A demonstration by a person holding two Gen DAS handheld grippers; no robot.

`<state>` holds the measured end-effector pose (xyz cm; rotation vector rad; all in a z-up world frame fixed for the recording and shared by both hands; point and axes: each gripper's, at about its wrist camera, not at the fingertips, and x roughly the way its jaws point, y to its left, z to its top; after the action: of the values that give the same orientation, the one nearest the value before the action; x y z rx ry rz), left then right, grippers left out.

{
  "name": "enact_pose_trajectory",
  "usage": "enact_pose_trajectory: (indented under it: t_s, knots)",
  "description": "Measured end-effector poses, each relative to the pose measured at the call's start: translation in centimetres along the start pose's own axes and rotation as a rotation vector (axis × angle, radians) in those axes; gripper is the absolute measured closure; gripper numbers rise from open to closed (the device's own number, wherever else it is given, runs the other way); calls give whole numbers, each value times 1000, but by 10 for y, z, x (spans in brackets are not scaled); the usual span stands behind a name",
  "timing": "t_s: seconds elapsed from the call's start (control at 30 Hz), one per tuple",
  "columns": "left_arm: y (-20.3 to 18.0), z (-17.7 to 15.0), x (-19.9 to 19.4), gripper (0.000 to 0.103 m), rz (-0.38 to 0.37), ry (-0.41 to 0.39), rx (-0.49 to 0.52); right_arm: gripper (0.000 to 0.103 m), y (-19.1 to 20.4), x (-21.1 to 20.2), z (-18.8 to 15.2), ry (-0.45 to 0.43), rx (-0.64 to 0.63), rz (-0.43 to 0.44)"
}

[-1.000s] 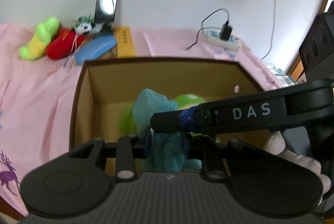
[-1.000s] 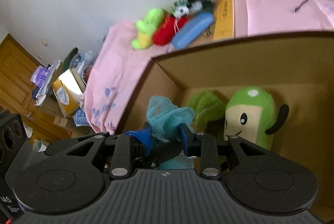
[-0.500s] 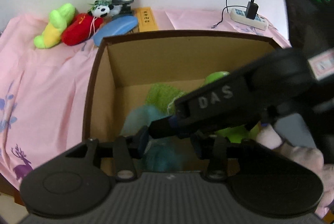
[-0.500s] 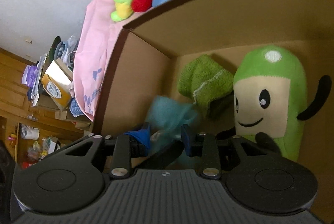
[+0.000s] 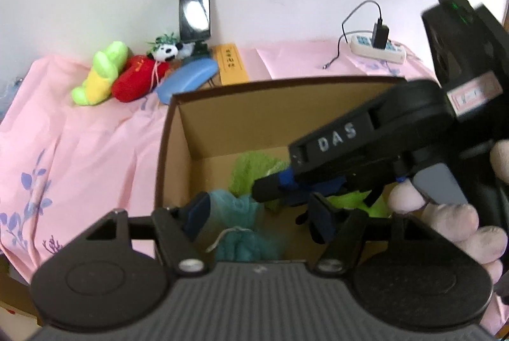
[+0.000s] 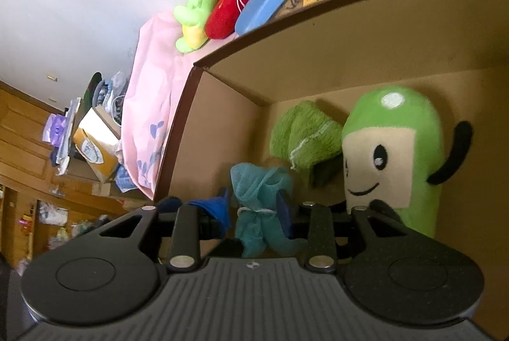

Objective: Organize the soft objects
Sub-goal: 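Lower the teal pouf into the box and open the right gripper, then withdraw the right gripper from the box toward the red cloth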

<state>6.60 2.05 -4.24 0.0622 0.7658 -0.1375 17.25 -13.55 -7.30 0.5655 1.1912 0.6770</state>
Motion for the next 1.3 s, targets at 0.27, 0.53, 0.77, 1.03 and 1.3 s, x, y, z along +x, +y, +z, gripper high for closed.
enact_pose_trajectory:
  t_s: [0.27, 0.53, 0.77, 1.03, 1.3]
  knots:
    - [13, -1, -25, 33, 7, -21, -65, 86, 15, -22, -10, -92, -52, -50]
    - [43, -13, -51, 33, 17, -25, -197, 86, 18, -43, -31, -138, -39, -26]
    - [52, -34, -66, 33, 15, -7, -259, 87, 29, -57, -49, -164, -58, 9]
    - [40, -51, -71, 33, 23, 31, -272, 87, 40, -60, -68, -170, -124, -33]
    - [28, -59, -70, 32, 46, 57, -240, 87, 43, -65, -87, -157, -165, -65]
